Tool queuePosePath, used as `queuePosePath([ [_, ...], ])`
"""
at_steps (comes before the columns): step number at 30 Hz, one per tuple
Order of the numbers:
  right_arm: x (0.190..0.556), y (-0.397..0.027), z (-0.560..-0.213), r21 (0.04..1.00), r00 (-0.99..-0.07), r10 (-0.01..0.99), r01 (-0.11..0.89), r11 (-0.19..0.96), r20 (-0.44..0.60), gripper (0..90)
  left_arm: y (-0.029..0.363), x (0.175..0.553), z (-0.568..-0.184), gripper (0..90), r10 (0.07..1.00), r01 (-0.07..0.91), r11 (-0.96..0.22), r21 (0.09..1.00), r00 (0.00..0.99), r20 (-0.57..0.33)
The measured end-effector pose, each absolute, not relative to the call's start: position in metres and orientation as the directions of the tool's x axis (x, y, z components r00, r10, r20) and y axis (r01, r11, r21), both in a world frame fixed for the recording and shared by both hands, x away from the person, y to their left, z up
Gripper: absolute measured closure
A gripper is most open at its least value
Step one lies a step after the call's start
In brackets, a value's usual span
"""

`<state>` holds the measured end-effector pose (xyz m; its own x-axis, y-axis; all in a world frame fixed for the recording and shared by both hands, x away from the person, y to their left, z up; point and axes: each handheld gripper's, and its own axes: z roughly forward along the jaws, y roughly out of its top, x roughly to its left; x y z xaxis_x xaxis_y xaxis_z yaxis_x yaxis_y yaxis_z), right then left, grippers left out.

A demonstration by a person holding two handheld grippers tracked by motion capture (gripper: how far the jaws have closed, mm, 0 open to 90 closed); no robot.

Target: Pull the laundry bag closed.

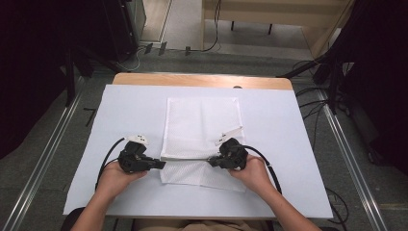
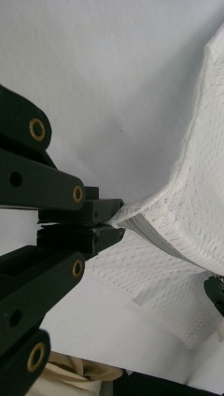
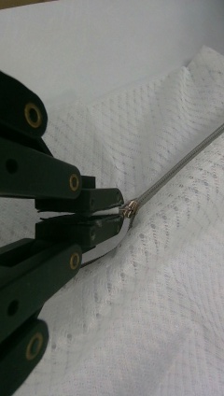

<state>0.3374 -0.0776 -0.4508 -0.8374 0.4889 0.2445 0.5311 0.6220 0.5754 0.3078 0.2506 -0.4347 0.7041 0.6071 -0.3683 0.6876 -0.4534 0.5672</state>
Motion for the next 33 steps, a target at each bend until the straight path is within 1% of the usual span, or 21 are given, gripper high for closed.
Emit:
queuePosePath([
  [6, 0.339, -0.084, -0.448, 0.578, -0.828, 0.502, 0.544, 0.609, 0.250, 88.3, 0.252, 0.308, -0.434, 89.1, 0.611, 0.694, -0.442, 0.568, 0.697, -0.376],
  [13, 0.338, -0.091, -0.448, 0.575, -0.831, 0.504, 0.537, 0.617, 0.234, 88.3, 0.252, 0.308, -0.435, 89.1, 0.612, 0.694, -0.444, 0.566, 0.697, -0.374],
  [33, 0.339, -0.108, -0.446, 0.571, -0.818, 0.520, 0.556, 0.604, 0.247, 88.3, 0.255, 0.308, -0.435, 89.1, 0.618, 0.705, -0.433, 0.562, 0.686, -0.385],
])
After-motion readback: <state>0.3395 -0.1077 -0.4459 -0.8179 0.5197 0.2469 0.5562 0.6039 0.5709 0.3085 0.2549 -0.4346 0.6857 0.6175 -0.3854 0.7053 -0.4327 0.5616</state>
